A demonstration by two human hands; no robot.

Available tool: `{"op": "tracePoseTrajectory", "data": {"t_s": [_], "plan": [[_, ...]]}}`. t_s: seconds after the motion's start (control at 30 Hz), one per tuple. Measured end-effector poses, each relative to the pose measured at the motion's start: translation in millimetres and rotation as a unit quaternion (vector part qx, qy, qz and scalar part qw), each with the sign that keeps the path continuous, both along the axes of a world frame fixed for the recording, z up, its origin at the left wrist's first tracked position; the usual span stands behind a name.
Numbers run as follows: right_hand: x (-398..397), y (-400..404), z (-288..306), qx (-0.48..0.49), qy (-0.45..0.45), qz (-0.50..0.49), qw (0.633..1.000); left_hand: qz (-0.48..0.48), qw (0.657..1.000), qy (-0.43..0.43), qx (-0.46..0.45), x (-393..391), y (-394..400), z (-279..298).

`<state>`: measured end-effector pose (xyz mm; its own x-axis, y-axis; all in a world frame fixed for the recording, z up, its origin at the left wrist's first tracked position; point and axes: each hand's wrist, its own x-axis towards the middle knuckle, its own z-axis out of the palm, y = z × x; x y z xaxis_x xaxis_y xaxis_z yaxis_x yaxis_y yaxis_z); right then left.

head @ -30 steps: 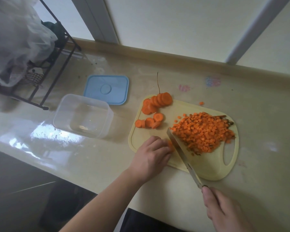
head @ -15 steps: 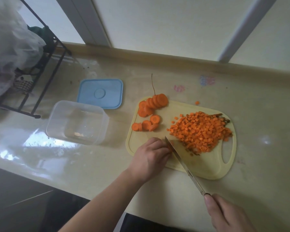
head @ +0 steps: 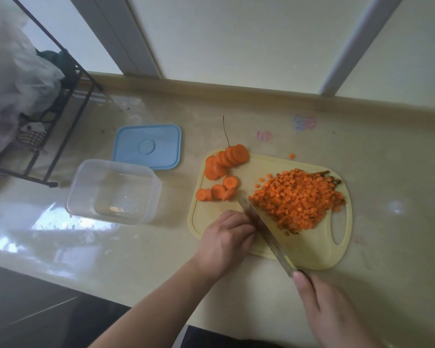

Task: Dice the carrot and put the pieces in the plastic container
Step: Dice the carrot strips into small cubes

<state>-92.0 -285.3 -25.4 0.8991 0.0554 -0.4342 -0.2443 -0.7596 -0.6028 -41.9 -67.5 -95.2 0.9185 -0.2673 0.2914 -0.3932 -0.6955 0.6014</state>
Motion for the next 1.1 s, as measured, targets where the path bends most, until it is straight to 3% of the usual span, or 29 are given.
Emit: {"op": "tracePoseTrajectory", "data": {"t_s": [0.07, 0.17, 0.23, 0.3, 0.37, 0.47, 0.6, 0.87, 1.1], "plan": [[2.1, -5.6, 1.5, 0.003, -0.007, 0.004, 1.000, -0.012, 1.000, 0.001, 0.003, -0.2, 1.1, 1.2], [-2.5, -13.6, -0.2, -0.061, -0.140, 0.032, 0.988, -0.011, 1.000, 0.004, 0.005, -2.2, 3.9, 0.8], [-3.3, -13.8, 7.1, -0.024, -0.098, 0.013, 0.995, -0.013, 1.000, 0.003, -0.007, -4.4, 6.9, 0.7], [-5.1, -15.6, 7.0, 0.050, 0.040, 0.010, 0.998, -0.018, 1.000, -0.003, -0.007, -6.1, 10.6, 0.7], [-9.8, -15.9, 4.6, 0.044, 0.081, 0.047, 0.995, -0.015, 1.000, -0.007, 0.006, -7.1, 12.3, 1.7], [-14.8, -17.0, -4.8, 0.006, -0.047, 0.049, 0.998, -0.014, 1.000, -0.003, 0.017, -5.8, 11.6, 0.8], [-19.2, -14.6, 1.4, -0.001, 0.023, 0.019, 1.000, -0.003, 1.000, 0.000, 0.029, -4.7, 7.1, 0.8], [-14.2, -10.4, -4.9, -0.055, 0.030, 0.059, 0.996, 0.025, 1.000, 0.005, 0.016, -4.8, 0.9, 1.7], [-2.5, -19.5, -4.2, -0.007, -0.023, 0.012, 1.000, 0.000, 1.000, 0.002, 0.016, -4.2, 7.6, 3.5]]}}
